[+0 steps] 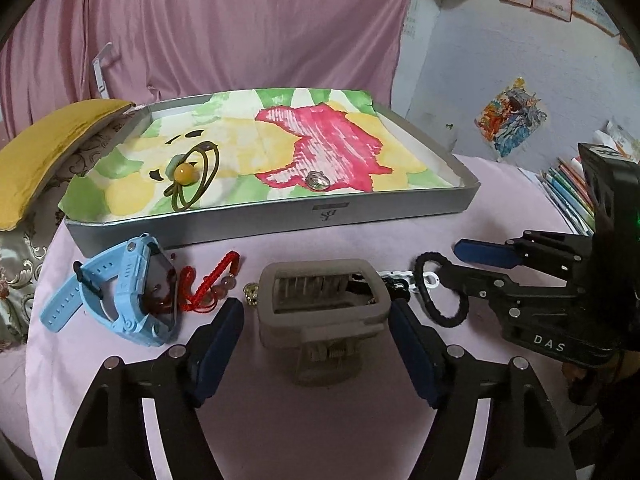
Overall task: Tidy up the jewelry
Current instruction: 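Grasp the beige clip with the left tool while the right grasps the black hair tie, then carry the beige clip and hair tie into the tray while both tools release them, then grasp the white-chain keychain with the right tool while the left moves toward the blue watch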
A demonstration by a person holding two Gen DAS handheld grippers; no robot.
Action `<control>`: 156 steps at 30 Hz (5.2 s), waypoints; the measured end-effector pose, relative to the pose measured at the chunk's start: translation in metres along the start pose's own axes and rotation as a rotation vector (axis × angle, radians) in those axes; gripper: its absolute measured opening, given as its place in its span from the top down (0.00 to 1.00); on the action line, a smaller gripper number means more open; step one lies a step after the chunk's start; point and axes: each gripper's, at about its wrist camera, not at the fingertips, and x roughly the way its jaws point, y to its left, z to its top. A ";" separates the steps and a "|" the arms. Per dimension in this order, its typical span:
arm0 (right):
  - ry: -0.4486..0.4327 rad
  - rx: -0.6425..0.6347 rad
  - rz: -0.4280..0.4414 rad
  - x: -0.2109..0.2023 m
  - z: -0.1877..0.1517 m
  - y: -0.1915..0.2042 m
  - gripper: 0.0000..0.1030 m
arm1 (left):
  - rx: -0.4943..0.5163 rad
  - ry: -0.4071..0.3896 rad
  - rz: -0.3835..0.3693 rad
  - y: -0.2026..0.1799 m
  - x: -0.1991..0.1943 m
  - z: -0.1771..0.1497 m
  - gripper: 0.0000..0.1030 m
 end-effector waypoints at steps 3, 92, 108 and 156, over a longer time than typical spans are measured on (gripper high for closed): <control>0.000 -0.012 0.009 0.000 0.001 0.002 0.74 | 0.003 0.006 0.001 -0.001 0.002 0.001 0.35; -0.128 0.270 -0.050 0.041 0.068 -0.034 0.95 | -0.008 -0.015 0.157 0.019 0.050 0.079 0.38; -0.308 0.290 -0.090 -0.009 0.059 -0.030 0.71 | -0.084 -0.131 0.092 0.029 0.015 0.074 0.28; -0.312 0.154 -0.029 -0.059 -0.011 0.011 0.05 | -0.154 -0.329 0.172 0.049 -0.080 -0.028 0.01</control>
